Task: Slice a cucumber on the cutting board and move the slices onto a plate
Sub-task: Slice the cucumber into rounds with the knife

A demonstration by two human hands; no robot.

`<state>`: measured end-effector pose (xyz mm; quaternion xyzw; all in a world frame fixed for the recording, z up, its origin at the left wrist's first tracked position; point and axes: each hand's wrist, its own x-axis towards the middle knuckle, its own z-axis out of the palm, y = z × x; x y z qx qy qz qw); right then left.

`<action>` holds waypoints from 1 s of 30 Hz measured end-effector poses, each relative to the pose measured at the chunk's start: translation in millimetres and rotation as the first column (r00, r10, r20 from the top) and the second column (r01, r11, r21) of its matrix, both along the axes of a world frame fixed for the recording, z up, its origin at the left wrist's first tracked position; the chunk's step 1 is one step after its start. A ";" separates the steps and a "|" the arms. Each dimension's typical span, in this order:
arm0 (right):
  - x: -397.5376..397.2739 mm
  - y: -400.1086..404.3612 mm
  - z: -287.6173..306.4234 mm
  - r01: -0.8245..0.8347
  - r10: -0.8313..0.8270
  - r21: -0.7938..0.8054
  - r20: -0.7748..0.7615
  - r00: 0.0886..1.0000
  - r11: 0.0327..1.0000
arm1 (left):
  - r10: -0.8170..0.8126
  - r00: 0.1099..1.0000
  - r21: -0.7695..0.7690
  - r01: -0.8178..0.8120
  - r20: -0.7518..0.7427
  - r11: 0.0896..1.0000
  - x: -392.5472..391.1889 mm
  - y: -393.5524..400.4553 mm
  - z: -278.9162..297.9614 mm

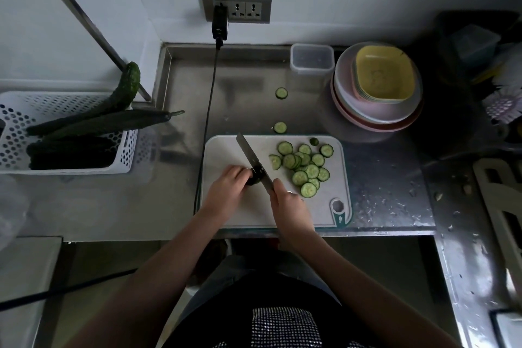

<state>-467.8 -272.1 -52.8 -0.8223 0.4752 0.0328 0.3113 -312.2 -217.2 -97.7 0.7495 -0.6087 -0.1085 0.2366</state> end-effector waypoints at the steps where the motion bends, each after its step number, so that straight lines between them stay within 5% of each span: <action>1: 0.2 -0.4 -0.2 -0.002 0.002 0.002 0.003 1.000 1.000 | 0.002 1.000 0.001 -0.002 -0.004 1.000 0.6 -0.4 -0.6; 30: 12.0 -1.7 -11.8 -0.062 0.067 0.054 -0.098 0.993 0.997 | -0.016 1.000 -0.032 0.016 -0.022 0.999 6.4 -4.9 -7.3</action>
